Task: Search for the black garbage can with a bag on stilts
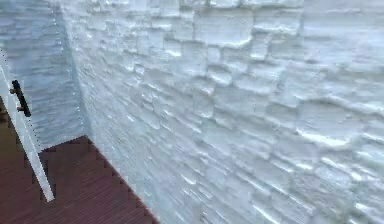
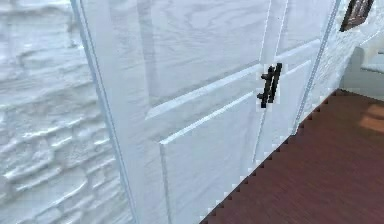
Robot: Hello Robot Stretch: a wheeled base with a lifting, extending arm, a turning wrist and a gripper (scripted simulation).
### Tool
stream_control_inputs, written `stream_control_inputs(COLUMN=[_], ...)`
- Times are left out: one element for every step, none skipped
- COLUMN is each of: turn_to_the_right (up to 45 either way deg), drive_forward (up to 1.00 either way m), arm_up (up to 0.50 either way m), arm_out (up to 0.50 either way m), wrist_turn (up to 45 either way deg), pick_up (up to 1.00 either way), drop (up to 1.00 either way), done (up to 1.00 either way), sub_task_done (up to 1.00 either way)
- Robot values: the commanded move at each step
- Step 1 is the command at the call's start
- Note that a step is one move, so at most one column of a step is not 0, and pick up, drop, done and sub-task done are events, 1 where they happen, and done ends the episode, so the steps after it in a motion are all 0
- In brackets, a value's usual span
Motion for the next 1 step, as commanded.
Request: stream_control_inputs(turn_to_the_right=[30.0], drive_forward=[0.00], arm_up=[0.00], arm_out=[0.00], wrist_turn=[0.0], pick_up=[0.00], drop=[0.00], done=[0.00], sub_task_done=[0.00])
